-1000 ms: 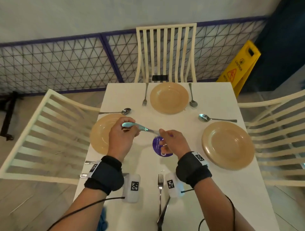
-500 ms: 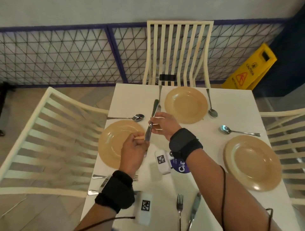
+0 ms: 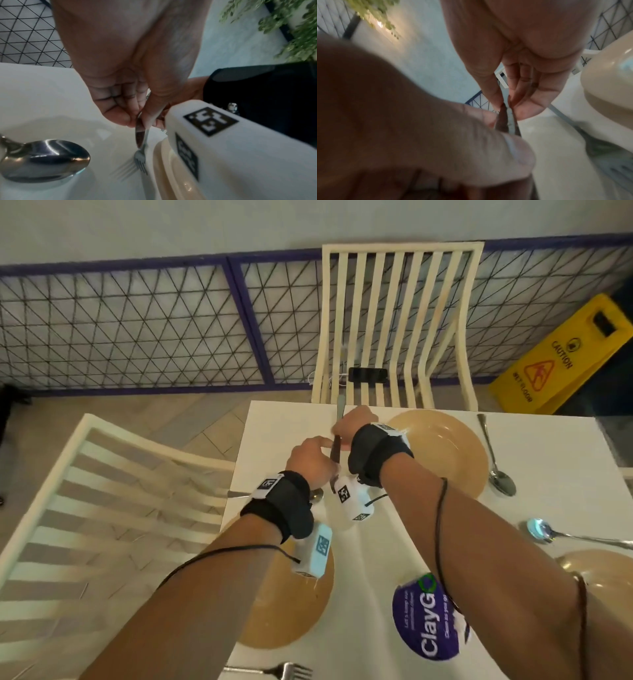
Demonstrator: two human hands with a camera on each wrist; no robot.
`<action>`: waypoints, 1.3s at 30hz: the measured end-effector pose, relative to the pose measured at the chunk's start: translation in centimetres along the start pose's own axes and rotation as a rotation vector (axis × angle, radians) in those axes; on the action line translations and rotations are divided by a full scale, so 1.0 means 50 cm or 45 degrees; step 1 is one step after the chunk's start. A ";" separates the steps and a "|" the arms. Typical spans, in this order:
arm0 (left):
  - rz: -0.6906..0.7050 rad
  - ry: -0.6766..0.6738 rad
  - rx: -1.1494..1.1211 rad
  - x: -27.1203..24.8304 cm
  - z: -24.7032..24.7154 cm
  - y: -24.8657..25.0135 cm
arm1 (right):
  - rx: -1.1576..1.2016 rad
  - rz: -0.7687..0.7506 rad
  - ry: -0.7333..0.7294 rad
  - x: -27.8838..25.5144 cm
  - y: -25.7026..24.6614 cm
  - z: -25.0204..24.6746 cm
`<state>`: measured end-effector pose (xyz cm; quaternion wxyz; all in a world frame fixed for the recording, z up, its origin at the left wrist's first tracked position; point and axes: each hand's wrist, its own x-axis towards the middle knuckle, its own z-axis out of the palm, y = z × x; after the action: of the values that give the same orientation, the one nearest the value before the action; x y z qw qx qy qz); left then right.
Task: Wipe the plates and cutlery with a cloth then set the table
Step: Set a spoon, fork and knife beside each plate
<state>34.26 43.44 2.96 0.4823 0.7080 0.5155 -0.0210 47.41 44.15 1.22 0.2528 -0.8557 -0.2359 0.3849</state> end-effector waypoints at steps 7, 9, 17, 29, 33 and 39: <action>-0.015 -0.106 0.097 0.100 0.025 -0.022 | -0.306 0.006 0.116 0.080 0.001 0.036; -0.027 -0.113 0.123 0.116 0.028 -0.026 | -0.341 -0.013 0.145 0.095 0.006 0.045; 0.052 -0.058 0.433 0.131 0.046 -0.023 | -0.430 -0.031 0.143 0.127 0.028 0.065; 0.111 -0.009 0.601 0.119 0.069 -0.026 | -0.421 -0.003 0.123 0.133 0.034 0.064; 0.117 -0.026 0.618 0.119 0.060 -0.026 | -0.423 0.008 0.116 0.132 0.034 0.063; 0.100 0.004 0.472 0.106 0.034 -0.033 | -0.440 -0.045 0.104 0.102 0.029 0.026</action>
<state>36.28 46.02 -1.83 0.3432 0.8044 0.4753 -0.0957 49.73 46.42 -3.20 0.1183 -0.8970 -0.3032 0.2992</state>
